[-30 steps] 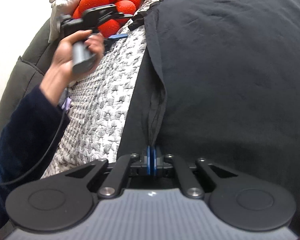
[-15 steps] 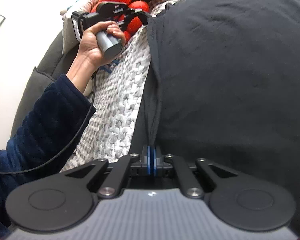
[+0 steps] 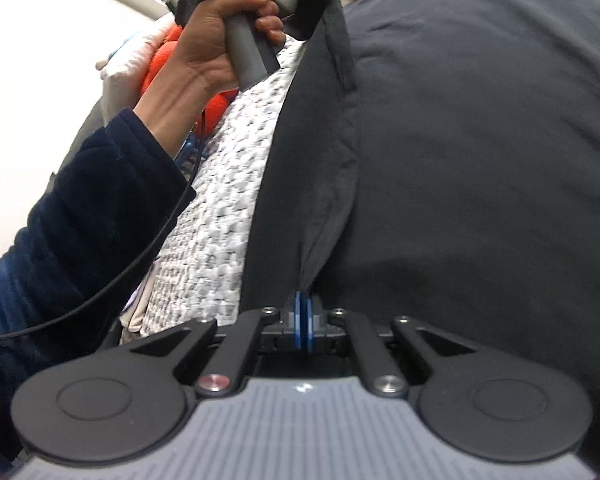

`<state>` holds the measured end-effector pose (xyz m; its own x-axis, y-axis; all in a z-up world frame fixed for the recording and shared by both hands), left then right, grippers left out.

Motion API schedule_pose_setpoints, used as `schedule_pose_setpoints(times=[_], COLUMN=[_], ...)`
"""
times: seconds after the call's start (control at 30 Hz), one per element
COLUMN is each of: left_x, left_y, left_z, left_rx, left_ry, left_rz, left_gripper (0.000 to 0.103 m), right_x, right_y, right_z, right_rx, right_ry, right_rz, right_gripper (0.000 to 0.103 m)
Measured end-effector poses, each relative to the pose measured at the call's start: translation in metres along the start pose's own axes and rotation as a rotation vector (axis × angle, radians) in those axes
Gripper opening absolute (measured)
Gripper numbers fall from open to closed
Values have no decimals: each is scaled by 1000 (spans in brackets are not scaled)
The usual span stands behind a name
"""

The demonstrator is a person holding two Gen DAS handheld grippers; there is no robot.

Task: Fold clothes

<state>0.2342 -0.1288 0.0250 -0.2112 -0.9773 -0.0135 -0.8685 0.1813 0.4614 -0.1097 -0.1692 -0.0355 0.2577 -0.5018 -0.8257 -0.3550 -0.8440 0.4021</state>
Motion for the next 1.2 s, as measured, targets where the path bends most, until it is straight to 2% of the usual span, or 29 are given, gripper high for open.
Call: schedule_pose_setpoints(times=[0.07, 0.13, 0.2, 0.3, 0.37, 0.4, 0.5, 0.57, 0.63, 0.67, 0.7, 0.83, 0.9, 0.97, 1.07, 1.2], left_x=[5, -4, -15, -48, -78, -92, -129, -143, -157, -161, -164, -166, -164, -164, -174, -186], left_y=[-5, 1, 8, 25, 31, 34, 45, 52, 58, 59, 61, 66, 66, 66, 66, 65], left_z=[11, 12, 12, 4, 6, 11, 36, 60, 85, 95, 102, 111, 112, 112, 117, 123], left_rx=[-36, -43, -47, -15, -15, -28, -75, -111, -148, -157, -148, -101, -91, -83, -82, -86], left_ry=[-53, -44, -30, 68, 155, 196, 274, 307, 346, 371, 392, 409, 381, 380, 444, 540], left_rz=[0, 9, 15, -7, -27, -42, -74, -83, -90, -86, -79, -81, -96, -99, -73, -57], left_gripper=[5, 7, 19, 37, 38, 38, 38, 38, 38, 38, 37, 37, 37, 37, 34, 20], right_x=[4, 8, 11, 9, 3, -1, -7, -7, -7, -9, -10, -22, -27, -21, -9, 4], right_y=[2, 4, 7, 5, 4, 4, 12, 17, 12, 6, 0, -58, -97, -132, -164, -185], right_z=[2, 4, 7, 7, 5, 4, -15, -40, -75, -94, -113, -182, -204, -221, -242, -261], right_rx=[1, 3, 4, -18, -52, -72, -85, -69, -42, -27, -14, -35, -79, -117, -147, -160], right_ry=[-10, -20, -30, -6, 67, 114, 254, 335, 397, 427, 459, 664, 827, 958, 1005, 1038], right_rz=[9, 17, 25, 32, 71, 97, 197, 269, 308, 321, 333, 358, 428, 507, 533, 560], right_gripper=[5, 5, 5, 7, 8, 12, 15, 18, 28, 36, 38, 42, 48, 48, 48, 48])
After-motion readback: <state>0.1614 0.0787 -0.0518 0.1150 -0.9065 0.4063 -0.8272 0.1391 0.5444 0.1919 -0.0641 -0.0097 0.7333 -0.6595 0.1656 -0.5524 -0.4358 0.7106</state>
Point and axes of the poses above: each gripper's, at about its wrist camera, not at the fingertips, and y roughly against the way its jaws point, x to its right, z to its underside, the point moved 9 cm from there along -y, roughly the way its jaws point, and after that the axes turned 11 degrees about -z, right-handed, at the moved point
